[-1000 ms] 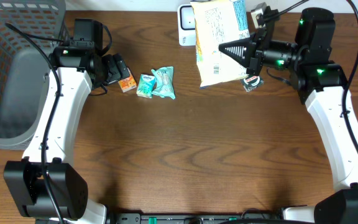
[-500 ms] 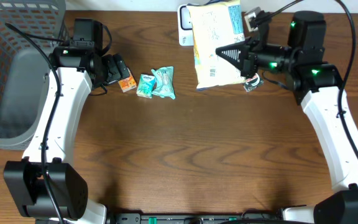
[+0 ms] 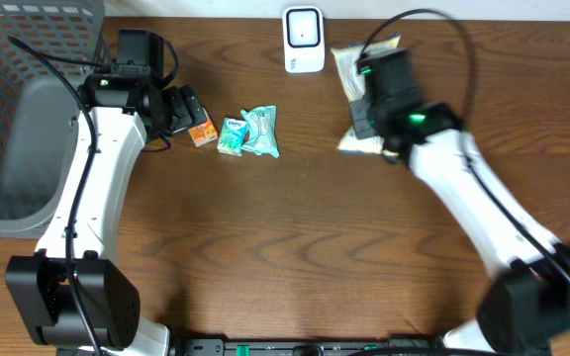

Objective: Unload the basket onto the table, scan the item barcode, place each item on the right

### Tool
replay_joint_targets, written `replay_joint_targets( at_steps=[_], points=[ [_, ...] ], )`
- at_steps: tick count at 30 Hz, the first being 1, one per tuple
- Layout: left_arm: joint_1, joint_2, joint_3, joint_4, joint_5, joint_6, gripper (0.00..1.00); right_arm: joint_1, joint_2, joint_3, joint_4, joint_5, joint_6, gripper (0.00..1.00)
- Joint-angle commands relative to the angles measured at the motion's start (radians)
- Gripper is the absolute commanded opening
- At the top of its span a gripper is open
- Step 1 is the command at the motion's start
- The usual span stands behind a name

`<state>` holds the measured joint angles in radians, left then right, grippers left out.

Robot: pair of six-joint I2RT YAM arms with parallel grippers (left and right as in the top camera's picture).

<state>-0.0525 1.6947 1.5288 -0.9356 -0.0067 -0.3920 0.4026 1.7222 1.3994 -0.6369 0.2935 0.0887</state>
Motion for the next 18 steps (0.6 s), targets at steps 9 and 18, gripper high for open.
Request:
replay_joint_targets(
  at_steps=[9, 18],
  points=[
    [0.003, 0.005, 0.005, -0.003, -0.013, 0.006, 1.0, 0.116, 0.317, 0.011, -0.045, 0.623, 0.019, 0.01],
    [0.003, 0.005, 0.005, -0.003, -0.013, 0.006, 1.0, 0.152, 0.33, 0.012, -0.068, 0.801, -0.02, 0.01]
  ],
)
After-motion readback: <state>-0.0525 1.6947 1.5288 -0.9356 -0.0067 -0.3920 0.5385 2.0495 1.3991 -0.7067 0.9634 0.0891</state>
